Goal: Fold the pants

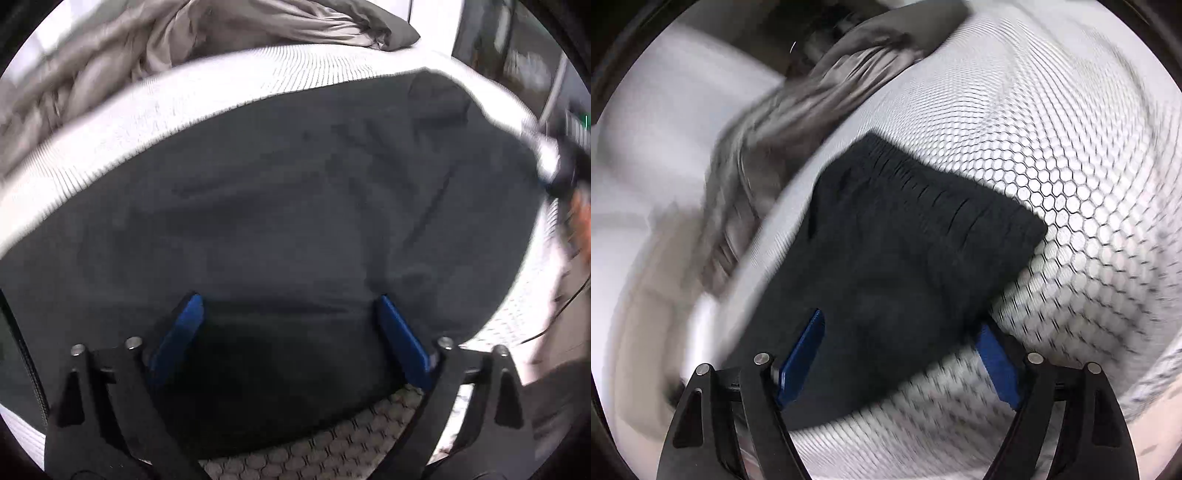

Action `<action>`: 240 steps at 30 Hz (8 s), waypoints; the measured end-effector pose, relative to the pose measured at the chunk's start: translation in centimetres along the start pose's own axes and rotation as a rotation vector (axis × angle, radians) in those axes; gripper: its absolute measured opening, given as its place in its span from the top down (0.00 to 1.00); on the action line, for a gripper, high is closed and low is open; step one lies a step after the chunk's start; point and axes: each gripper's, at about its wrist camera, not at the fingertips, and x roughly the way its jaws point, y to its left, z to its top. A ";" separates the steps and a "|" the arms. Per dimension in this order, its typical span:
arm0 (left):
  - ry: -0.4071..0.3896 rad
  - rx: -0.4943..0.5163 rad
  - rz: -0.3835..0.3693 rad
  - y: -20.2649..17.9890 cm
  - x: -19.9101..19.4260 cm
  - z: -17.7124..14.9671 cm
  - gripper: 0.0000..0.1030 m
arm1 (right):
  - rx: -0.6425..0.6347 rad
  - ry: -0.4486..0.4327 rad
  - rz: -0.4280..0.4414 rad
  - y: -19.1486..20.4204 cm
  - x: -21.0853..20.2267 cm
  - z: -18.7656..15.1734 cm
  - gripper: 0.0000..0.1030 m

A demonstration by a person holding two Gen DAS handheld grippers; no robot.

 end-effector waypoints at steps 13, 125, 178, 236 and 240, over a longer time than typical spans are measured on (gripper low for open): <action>-0.108 -0.290 -0.027 9.0 -4.7 -1.6 0.04 | -0.374 -0.253 -0.157 13.2 2.1 -0.5 0.84; -0.107 0.038 -0.144 10.2 -6.5 -7.4 0.31 | -1.134 0.264 -0.071 29.1 19.0 -25.8 0.78; -0.114 -0.192 -0.071 14.3 -5.3 3.0 0.68 | -0.904 0.109 -0.181 28.8 21.7 -18.0 0.65; -0.091 -0.290 -0.113 23.2 -2.0 3.0 0.80 | -0.639 0.193 -0.094 22.9 25.9 -11.0 0.50; -0.106 -0.358 -0.093 23.2 -3.6 1.4 0.80 | -0.529 0.312 0.022 20.7 25.1 -12.1 0.50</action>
